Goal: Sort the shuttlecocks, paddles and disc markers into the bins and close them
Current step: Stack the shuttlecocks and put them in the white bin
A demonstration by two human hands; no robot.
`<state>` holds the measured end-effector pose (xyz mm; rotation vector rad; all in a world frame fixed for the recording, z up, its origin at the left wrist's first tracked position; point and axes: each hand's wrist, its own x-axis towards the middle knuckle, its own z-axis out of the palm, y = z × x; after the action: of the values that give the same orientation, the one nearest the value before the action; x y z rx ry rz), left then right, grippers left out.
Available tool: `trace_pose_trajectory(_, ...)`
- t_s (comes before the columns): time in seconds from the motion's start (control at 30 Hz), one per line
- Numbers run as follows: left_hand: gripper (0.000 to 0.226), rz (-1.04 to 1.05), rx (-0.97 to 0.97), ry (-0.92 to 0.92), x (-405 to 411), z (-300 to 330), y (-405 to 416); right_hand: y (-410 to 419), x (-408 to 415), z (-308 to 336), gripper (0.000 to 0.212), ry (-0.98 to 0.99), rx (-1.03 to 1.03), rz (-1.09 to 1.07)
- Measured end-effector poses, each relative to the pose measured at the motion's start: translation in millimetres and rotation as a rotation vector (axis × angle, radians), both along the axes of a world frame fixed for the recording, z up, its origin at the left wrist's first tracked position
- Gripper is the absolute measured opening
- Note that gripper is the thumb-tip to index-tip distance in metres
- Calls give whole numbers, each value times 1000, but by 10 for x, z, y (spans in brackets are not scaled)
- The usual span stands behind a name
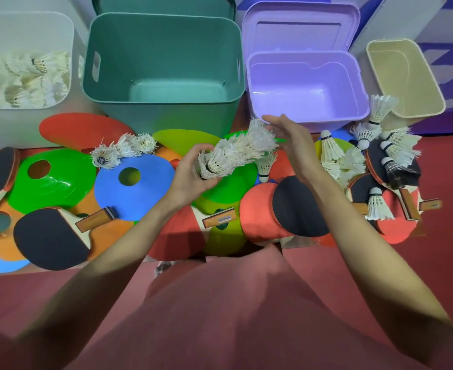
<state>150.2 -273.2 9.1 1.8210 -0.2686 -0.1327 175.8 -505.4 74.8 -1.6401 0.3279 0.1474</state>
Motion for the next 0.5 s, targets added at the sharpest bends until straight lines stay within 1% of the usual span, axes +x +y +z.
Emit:
trace_pose_trajectory(0.03, 55, 7, 1, -8, 8, 4, -1, -59, 30, -56, 33, 7, -24, -41)
trace_pose_trajectory(0.07, 55, 12, 1, -11, 13, 9, -2, -108, 47, -117, 35, -1, -125, -53)
trace_pose_trajectory(0.1, 55, 13, -1, -9, 16, 7, 1, -159, 61, -212, 35, -8, -299, -23)
trace_pose_trajectory(0.17, 56, 15, 5, -6, 17, -5, 11, -229, 47, -419, 29, 19, -660, 163)
trace_pose_trajectory(0.2, 56, 12, 10, -6, 10, -11, 16, -245, 26, -512, 28, 45, -792, 279)
trace_pose_trajectory(0.23, 55, 10, 13, -4, 1, -17, 24, -251, 3, -597, 29, 50, -874, 376)
trace_pose_trajectory(0.3, 55, 17, 13, 1, -18, -18, 41, -236, -19, -673, 35, 16, -968, 469)
trace_pose_trajectory(0.37, 56, 23, 13, 1, -32, -10, 59, -226, -20, -690, 49, -60, -1029, 459)
trace_pose_trajectory(0.43, 56, 34, 14, 4, -32, -9, 79, -221, -34, -656, 64, -134, -1017, 366)
trace_pose_trajectory(0.47, 57, 40, 16, 5, -30, -7, 90, -209, -68, -613, 64, -182, -1004, 303)
trace_pose_trajectory(0.5, 56, 46, 22, 0, -24, -4, 106, -195, -115, -568, 60, -234, -1004, 246)
